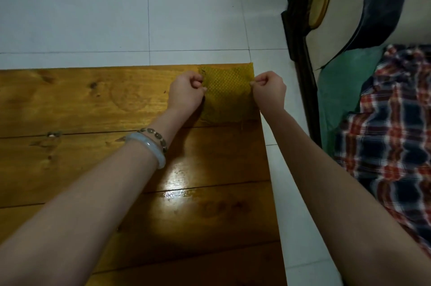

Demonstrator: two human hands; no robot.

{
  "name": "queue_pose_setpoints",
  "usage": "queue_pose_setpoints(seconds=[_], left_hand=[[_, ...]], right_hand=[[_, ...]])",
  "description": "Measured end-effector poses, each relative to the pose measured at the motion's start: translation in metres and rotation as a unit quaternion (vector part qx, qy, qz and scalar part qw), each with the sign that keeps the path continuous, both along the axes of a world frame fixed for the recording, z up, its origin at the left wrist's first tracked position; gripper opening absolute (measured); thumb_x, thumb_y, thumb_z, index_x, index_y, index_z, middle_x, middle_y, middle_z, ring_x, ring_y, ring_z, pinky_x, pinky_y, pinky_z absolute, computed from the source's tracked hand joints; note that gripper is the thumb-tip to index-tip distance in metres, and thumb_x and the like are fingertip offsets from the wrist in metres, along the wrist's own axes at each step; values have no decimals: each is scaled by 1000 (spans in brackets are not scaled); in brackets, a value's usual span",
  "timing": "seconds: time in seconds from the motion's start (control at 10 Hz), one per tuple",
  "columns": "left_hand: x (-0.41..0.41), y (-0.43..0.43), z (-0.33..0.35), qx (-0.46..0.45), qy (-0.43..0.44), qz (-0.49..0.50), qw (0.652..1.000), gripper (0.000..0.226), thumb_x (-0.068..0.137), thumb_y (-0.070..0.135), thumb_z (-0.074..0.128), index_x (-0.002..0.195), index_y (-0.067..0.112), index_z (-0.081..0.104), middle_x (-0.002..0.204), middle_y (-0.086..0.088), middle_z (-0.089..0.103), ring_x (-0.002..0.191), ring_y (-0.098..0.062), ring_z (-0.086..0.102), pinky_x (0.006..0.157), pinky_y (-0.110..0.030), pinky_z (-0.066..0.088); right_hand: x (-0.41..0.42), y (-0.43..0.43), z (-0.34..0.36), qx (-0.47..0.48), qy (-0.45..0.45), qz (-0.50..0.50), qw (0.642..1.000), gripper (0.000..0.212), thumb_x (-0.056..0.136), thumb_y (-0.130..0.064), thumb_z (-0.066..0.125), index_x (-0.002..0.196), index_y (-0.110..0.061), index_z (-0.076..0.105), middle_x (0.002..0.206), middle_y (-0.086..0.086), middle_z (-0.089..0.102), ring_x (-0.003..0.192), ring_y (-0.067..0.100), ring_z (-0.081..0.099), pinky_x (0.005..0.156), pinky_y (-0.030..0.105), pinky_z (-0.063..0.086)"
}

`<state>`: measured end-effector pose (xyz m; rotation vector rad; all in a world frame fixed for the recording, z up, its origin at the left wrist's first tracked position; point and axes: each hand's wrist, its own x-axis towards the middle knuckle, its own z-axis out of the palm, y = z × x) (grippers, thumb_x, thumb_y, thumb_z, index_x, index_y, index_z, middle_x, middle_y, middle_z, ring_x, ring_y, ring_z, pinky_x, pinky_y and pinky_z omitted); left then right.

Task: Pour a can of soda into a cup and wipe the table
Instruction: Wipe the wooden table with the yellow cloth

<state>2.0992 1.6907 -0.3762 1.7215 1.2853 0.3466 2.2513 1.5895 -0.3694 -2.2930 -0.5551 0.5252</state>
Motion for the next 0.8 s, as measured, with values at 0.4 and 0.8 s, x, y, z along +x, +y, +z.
queue_pose_setpoints(seconds=[0.4,0.8], left_hand=[[-20,-12,-10,83,-7,-44,996,35,88,21,62,120,9,55,102,-6,57,82,-14,56,73,-21,45],[-125,-88,41,202,194,-131,951,49,89,18,54,135,7,41,128,-14,48,116,-31,44,97,-39,37]], right_hand=[[-7,-11,-13,-19,-103,79,991,26,90,-15,56,115,-8,60,105,8,61,90,17,58,72,20,41],[-107,-61,42,-80,-259,320,908,31,80,-6,58,109,3,59,109,24,59,98,40,54,80,45,47]])
